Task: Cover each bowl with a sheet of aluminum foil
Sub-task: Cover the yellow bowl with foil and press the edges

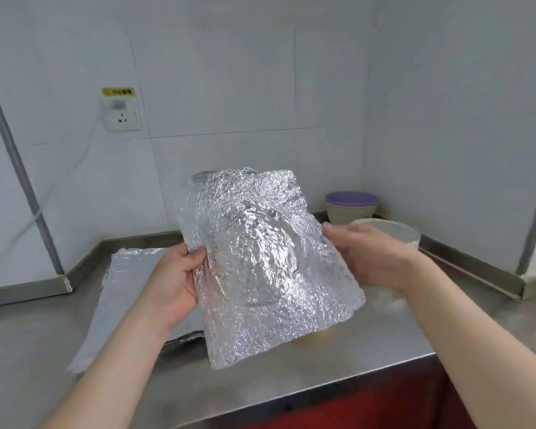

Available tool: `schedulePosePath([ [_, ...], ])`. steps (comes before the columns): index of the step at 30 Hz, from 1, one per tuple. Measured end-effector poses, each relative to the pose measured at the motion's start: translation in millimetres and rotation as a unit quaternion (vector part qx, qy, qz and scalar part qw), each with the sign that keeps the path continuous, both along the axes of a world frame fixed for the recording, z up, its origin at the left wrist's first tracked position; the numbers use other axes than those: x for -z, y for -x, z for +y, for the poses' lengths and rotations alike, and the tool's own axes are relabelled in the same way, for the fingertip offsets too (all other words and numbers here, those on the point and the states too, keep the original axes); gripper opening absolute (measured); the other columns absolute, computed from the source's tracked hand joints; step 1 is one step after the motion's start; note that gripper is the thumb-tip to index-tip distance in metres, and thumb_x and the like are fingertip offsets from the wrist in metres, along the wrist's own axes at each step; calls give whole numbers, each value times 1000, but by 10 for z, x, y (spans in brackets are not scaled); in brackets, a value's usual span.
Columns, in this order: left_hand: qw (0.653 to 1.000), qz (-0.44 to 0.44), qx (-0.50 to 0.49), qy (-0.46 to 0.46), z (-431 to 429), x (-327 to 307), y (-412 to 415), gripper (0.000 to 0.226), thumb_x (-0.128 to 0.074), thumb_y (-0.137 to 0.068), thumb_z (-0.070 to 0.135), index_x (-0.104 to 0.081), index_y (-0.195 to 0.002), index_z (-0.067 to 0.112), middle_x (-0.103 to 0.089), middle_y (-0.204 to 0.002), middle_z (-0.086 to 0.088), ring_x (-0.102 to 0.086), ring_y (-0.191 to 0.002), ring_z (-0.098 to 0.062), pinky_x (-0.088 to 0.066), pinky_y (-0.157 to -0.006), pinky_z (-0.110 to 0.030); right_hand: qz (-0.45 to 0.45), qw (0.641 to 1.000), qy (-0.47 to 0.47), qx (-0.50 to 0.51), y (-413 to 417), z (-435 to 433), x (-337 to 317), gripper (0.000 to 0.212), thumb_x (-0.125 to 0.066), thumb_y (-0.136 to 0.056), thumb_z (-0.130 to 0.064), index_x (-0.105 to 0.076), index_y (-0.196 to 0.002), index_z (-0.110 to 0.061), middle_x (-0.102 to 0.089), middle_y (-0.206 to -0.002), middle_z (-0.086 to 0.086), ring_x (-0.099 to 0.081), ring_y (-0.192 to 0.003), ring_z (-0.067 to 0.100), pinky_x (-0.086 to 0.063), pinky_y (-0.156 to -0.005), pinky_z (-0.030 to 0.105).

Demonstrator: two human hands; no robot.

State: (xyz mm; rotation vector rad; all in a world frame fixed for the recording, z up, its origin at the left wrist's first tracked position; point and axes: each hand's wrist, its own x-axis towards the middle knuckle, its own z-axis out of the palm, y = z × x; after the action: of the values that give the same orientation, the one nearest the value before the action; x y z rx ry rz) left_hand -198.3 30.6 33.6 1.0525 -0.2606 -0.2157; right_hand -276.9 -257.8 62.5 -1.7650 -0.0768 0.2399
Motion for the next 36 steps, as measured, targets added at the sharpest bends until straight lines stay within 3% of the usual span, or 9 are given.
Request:
schedulePosePath([
  [2, 999, 1, 18, -33, 27, 39, 34, 27, -41, -95, -4, -59, -114, 4, -70, -86, -9, -67, -66, -18, -57, -59, -32, -63, 994, -41, 81, -24, 31, -3, 21, -73, -83, -27, -71, -95, -10, -68, -76, 3, -59, -58, 14, -49, -56, 26],
  [3, 998, 1, 25, -58, 63, 74, 43, 31, -44, -93, -5, -59, -117, 6, -70, -92, -10, -67, -72, -20, -57, -65, -34, -79, 991, -4, 110, -4, 51, 36, 10, -71, -85, -20, -71, -90, -11, -65, -72, 4, -53, -54, 14, -43, -51, 25],
  [7, 977, -13, -163, -136, 238, 142, -2, 40, -56, -85, -4, -59, -112, 24, -65, -106, -3, -59, -97, -20, -47, -83, -36, -153, 959, 142, 192, 8, 40, 83, 8, -72, -86, -23, -72, -80, -17, -68, -75, 3, -49, -68, 16, -38, -63, 27],
  [9, 931, -119, -297, -174, 244, 10, 22, 39, -58, -85, -5, -58, -111, 24, -62, -112, -2, -57, -101, -15, -45, -88, -29, -175, 958, 144, 174, 42, 56, 81, 8, -72, -86, -19, -71, -78, -17, -69, -74, 0, -53, -69, 13, -41, -64, 22],
  [12, 888, -266, -251, -279, 29, -274, 39, 29, -67, -88, 15, -59, -114, 24, -61, -118, 6, -56, -108, -7, -42, -95, -23, -206, 954, 184, 117, 89, 110, 6, 7, -70, -87, -15, -71, -81, -17, -72, -74, 4, -56, -68, 11, -43, -67, 25],
  [15, 866, -273, -147, -393, -238, -368, -10, 63, -68, -73, 52, -54, -128, 24, -53, -130, 10, -47, -121, -5, -37, -104, -27, -223, 945, 228, 74, 84, 122, -27, 5, -67, -89, -14, -72, -87, -15, -74, -84, 11, -58, -69, 14, -47, -70, 30],
  [18, 888, -227, -95, -388, -401, -337, -69, 77, -66, -63, 60, -51, -129, 24, -54, -126, 6, -52, -115, -9, -41, -96, -26, -244, 936, 248, 61, 127, 107, -29, 6, -67, -89, -11, -72, -89, -14, -74, -83, 9, -58, -68, 11, -48, -69, 28],
  [26, 939, -162, -75, -294, -438, -166, -115, 31, -73, -66, 44, -72, -78, 16, -68, -80, 3, -56, -81, -14, -43, -81, -31, -285, 898, 310, 127, 87, -35, 36, 5, -70, -88, -22, -70, -82, -21, -72, -70, -3, -59, -59, 13, -49, -60, 30],
  [36, 960, -89, -36, -263, -317, 23, -65, 25, -73, -70, 35, -67, -82, 14, -63, -76, 6, -55, -80, -11, -44, -73, -32, -269, 876, 360, 173, 5, -29, 115, 22, -73, -82, -41, -69, -89, -21, -69, -73, 1, -59, -62, 15, -49, -61, 30],
])
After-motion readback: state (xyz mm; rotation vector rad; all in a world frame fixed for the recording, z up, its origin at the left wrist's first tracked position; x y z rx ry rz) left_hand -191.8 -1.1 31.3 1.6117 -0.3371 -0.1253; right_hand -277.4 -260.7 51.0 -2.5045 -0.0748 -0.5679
